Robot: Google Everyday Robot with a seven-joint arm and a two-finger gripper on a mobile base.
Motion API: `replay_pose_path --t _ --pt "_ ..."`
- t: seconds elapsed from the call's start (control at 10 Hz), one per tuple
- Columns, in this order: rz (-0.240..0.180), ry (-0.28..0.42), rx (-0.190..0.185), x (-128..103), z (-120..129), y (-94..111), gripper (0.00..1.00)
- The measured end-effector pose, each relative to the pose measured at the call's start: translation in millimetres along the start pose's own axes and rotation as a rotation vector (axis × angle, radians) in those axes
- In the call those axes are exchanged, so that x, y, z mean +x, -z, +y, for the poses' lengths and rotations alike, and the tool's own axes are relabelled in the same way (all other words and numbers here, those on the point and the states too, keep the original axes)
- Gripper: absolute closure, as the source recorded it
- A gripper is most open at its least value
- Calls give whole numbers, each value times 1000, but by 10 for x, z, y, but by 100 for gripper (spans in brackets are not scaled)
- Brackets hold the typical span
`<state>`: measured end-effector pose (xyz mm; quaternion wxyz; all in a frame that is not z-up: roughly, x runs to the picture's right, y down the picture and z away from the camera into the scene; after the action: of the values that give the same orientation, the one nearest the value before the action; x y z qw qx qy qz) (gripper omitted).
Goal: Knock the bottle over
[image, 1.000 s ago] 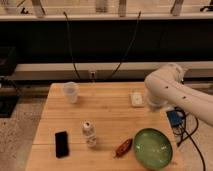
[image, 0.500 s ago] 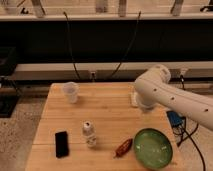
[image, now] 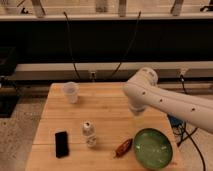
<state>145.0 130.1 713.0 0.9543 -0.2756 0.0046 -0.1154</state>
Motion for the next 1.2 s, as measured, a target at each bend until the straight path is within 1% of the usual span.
replay_pose_path --t 0.3,0.6,0.8,0.9,1.2 --pt "-14 33 4 -142 -22 -44 20" --pt "-28 60 -2 -319 -20 -122 20" --pt "-36 80 -3 -386 -25 -146 20" --pt "-43 97 -4 -455 -38 -159 22" --pt "-46 107 -13 -518 -37 -213 47"
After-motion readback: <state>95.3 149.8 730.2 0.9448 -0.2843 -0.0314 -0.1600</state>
